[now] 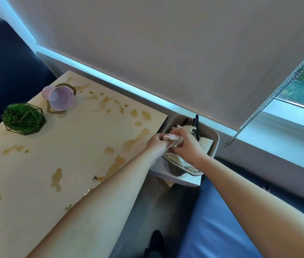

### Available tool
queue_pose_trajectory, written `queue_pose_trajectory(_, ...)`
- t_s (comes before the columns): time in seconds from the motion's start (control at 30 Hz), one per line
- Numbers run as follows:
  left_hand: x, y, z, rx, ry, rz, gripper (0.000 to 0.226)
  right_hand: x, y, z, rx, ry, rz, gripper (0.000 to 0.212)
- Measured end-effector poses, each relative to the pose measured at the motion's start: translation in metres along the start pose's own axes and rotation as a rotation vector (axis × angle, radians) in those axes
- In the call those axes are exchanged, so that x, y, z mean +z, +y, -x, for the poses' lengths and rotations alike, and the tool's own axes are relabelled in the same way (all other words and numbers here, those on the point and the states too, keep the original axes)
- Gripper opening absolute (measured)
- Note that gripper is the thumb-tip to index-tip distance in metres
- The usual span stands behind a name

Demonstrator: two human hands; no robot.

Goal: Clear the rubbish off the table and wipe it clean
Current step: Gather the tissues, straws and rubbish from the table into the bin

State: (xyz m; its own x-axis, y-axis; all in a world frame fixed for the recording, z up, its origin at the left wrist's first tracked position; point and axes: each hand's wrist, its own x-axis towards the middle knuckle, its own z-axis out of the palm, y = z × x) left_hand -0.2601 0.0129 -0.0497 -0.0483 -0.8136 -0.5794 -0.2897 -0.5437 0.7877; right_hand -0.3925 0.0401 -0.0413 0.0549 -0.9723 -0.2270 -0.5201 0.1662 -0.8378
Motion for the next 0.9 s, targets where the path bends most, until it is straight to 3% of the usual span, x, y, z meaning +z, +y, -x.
queue_pose_trajectory(0.1, -0.001, 0.007, -0.001, -0.056, -0.035, 0.164, 0.037, 0.001, 0.005, -0.007, 0.004, 0.09, 0.028, 0.033)
queue_pose_trajectory(0.17, -0.001, 0.008, -0.003, -0.039, -0.027, 0.105, 0.035, -0.001, 0.006, -0.01, 0.024, 0.135, 0.123, 0.028)
queue_pose_trajectory(0.23, -0.001, 0.003, -0.004, 0.026, -0.016, -0.097, 0.036, -0.005, 0.012, -0.013, -0.021, 0.174, 0.443, 0.028)
queue_pose_trajectory(0.3, -0.002, -0.006, -0.004, 0.152, 0.01, -0.488, 0.039, -0.007, 0.02, -0.014, -0.09, 0.131, 0.797, 0.031)
queue_pose_trajectory(0.37, -0.003, -0.02, -0.004, 0.302, 0.06, -0.871, 0.041, -0.003, 0.028, -0.013, -0.127, 0.073, 0.93, 0.032)
queue_pose_trajectory(0.43, -0.004, -0.029, -0.003, 0.391, 0.063, -1.036, 0.04, 0.002, 0.034, -0.012, -0.159, 0.048, 0.966, 0.031)
queue_pose_trajectory(0.67, -0.01, -0.035, -0.009, 0.48, 0.093, -1.12, 0.025, 0.023, 0.041, -0.013, -0.204, -0.188, 1.136, 0.031)
queue_pose_trajectory(0.9, -0.006, -0.036, -0.004, 0.481, 0.139, -1.17, 0.026, 0.019, 0.035, -0.014, -0.145, -0.333, 1.183, 0.046)
